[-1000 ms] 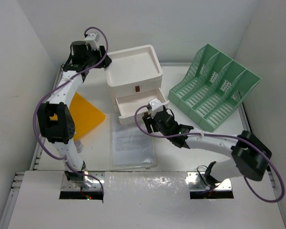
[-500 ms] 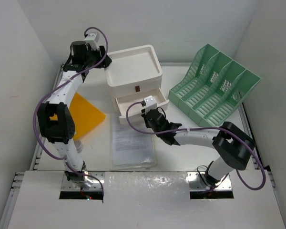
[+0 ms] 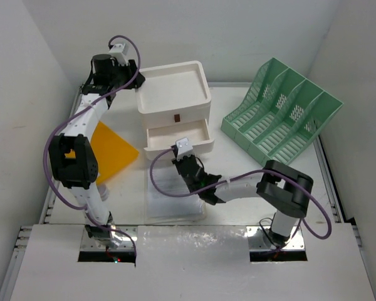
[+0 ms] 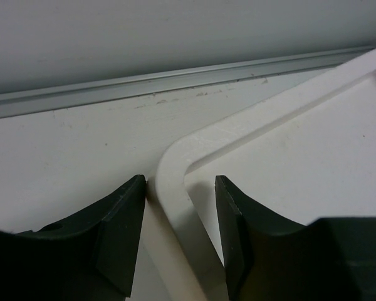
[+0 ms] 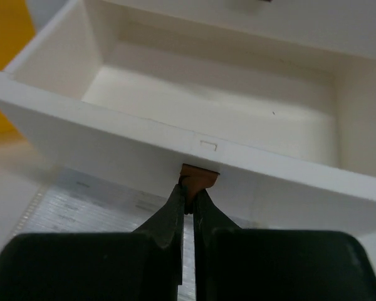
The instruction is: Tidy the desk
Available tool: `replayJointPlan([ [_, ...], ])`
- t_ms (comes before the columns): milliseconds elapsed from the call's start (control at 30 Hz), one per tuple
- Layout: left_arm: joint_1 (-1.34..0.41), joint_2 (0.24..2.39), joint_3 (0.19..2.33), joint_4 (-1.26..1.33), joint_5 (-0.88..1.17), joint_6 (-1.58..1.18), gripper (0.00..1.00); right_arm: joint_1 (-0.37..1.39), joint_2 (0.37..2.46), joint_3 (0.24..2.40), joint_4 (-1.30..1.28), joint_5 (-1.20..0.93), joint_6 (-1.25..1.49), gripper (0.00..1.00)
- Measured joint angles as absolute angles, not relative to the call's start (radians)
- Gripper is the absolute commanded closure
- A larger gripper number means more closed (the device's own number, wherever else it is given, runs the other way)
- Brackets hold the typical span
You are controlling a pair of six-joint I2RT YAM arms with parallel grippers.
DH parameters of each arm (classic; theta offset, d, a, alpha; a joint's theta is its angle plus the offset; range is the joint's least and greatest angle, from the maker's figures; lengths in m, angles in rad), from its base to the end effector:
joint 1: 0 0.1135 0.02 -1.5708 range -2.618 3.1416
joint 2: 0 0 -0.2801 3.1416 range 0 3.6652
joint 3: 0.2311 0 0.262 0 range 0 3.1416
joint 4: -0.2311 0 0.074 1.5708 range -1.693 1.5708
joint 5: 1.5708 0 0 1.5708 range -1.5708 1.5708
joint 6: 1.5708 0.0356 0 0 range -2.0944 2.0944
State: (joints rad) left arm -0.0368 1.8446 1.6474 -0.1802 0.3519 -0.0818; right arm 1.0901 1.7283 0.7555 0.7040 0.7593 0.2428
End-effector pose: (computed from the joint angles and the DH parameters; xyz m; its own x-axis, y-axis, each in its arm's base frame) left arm 0.4567 -0.0291 0.3525 -0.3960 -0.0622 -0.9161 0.3235 0.9243 -0.2026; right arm 0.1851 0.3020 0.1866 -0.2000 -0.0064 -0.9798 -0.2968 0.9534 0.0543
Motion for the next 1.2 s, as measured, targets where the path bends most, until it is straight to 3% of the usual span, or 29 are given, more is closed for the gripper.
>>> replayJointPlan([
  [167,-0.037,1.844,1.643,-0.170,0.364,-0.084,1.00,1.166,1.800,0.755,0.889,0.801,0.159,1.00],
  [367,-0.037,1.844,1.642,-0.167,0.371,-0.086,1.00,1.177,1.803,0.765,0.900,0.805,0.109,1.00],
  [900,-0.037,1.853,1.669,-0.202,0.383,-0.067,1.00,0.974,1.796,0.847,0.764,0.583,0.109,1.00],
  [1200,-0.037,1.858,1.678,-0.212,0.390,-0.059,1.00,0.892,1.915,0.992,0.736,0.551,0.094,1.00],
])
